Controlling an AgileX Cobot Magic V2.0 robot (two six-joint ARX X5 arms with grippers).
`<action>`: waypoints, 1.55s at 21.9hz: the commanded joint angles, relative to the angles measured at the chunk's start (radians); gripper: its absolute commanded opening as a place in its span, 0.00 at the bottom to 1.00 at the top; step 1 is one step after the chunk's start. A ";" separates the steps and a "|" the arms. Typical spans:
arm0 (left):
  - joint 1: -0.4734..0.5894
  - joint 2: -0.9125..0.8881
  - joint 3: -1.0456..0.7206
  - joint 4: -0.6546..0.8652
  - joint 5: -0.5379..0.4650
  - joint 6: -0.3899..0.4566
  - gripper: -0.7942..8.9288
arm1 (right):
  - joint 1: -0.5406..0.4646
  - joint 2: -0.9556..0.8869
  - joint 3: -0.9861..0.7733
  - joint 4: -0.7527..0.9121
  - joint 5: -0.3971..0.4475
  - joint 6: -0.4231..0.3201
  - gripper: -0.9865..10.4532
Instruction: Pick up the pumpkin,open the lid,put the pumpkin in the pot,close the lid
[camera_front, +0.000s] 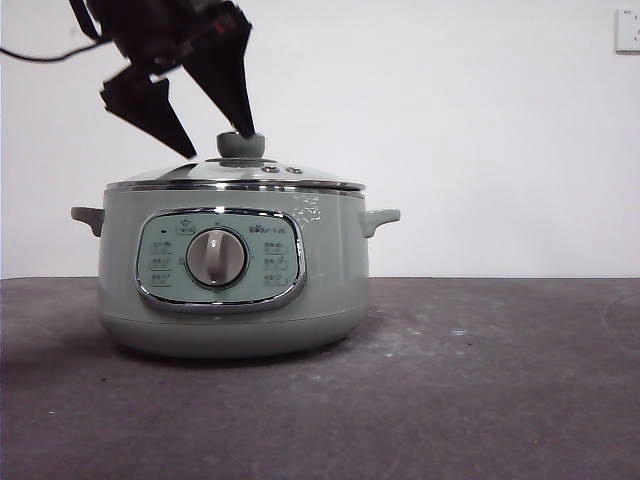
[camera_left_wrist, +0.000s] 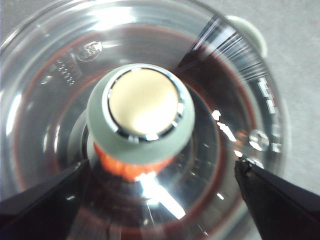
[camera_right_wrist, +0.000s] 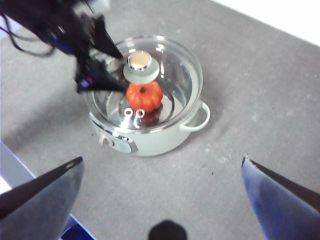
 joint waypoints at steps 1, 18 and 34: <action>0.000 -0.057 0.065 -0.079 0.007 -0.006 0.58 | 0.003 0.002 -0.001 -0.021 -0.021 0.013 0.63; 0.000 -0.335 0.258 -0.511 0.135 0.016 0.08 | 0.003 0.002 -0.002 -0.114 -0.288 -0.017 0.09; 0.000 -0.335 0.258 -0.511 0.135 0.016 0.08 | 0.000 -0.003 -0.002 -0.115 -0.285 0.002 0.09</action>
